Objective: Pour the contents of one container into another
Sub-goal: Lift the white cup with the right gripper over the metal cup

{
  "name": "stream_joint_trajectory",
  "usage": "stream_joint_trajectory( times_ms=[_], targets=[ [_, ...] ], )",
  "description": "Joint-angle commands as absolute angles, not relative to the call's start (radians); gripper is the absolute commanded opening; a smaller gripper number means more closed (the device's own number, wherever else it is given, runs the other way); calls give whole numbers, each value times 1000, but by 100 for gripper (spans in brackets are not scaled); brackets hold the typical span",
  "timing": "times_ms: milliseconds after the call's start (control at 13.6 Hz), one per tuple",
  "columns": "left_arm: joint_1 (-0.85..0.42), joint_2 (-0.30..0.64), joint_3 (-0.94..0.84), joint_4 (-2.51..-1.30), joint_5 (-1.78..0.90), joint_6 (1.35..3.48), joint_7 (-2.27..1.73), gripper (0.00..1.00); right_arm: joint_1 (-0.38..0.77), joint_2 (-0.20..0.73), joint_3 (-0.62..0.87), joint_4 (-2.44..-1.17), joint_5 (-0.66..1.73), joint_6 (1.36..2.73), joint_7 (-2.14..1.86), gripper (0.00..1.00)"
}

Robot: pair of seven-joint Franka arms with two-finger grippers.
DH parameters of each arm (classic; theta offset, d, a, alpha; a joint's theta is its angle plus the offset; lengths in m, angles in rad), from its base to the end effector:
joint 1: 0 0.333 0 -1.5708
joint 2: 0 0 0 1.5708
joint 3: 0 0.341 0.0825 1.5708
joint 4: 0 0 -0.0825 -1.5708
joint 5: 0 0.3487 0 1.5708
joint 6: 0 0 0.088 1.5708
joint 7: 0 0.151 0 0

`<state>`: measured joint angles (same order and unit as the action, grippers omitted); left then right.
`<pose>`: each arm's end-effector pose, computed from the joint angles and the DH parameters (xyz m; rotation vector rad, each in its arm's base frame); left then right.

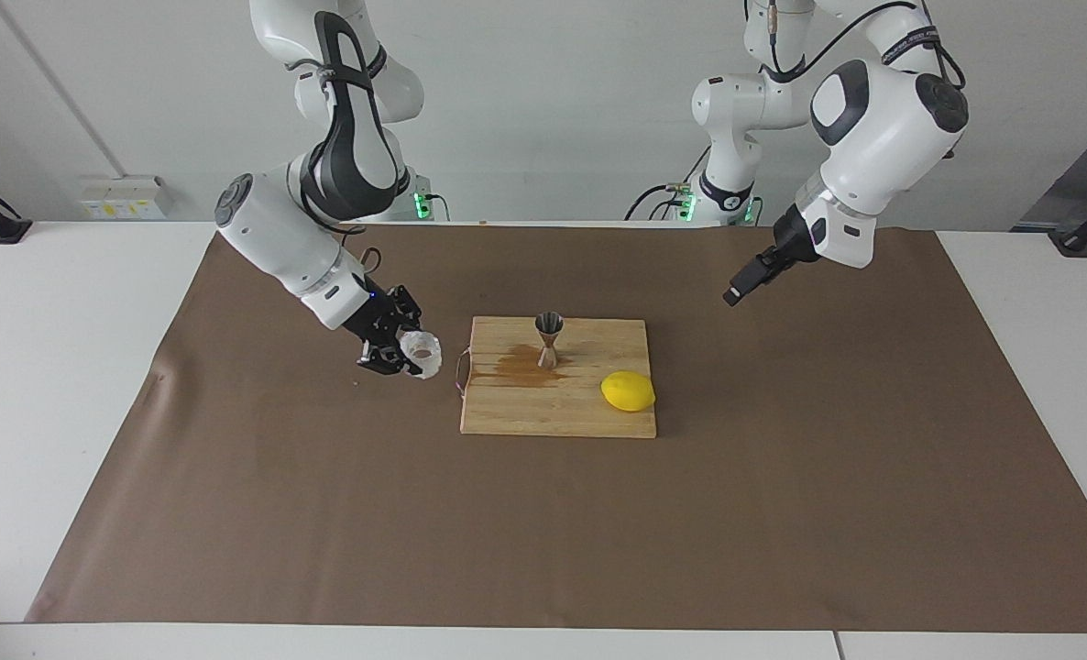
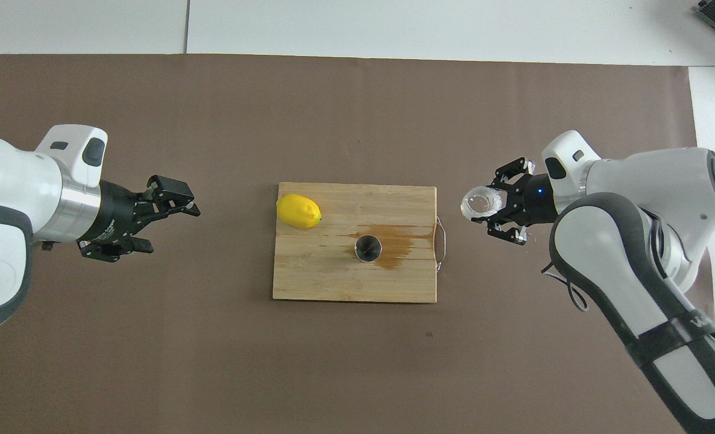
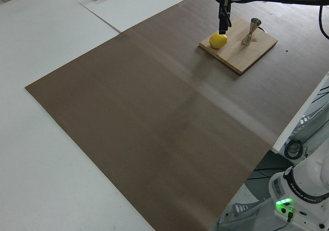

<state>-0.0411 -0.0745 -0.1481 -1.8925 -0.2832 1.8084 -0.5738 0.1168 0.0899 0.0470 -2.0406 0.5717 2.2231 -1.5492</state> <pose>0.4872 -0.1311 0.5261 2.8221 0.6512 -0.1565 0.5460 0.1263 0.4170 -2.1497 -1.7750 -0.5260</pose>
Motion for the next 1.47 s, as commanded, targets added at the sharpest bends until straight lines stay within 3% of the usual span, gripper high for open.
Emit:
stream_joint_trajectory(
  times_ms=[0, 367, 1028, 1395],
  targets=[
    [-29, 12, -153, -1737, -201, 1730, -431, 100, 184, 106, 51, -1976, 430, 2229, -1397, 0],
    [-32, 107, -155, -1588, -37, 1683, -207, 100, 314, 109, 51, -1962, 273, 2211, -1295, 0],
    [-3, 126, -152, -1545, -2, 1621, -72, 100, 411, 133, 52, -1867, 109, 2045, -1252, 0],
    [-8, 81, -117, -1545, -3, 1618, -63, 100, 439, 221, 54, -1727, 28, 1967, -1163, 0]
  ],
)
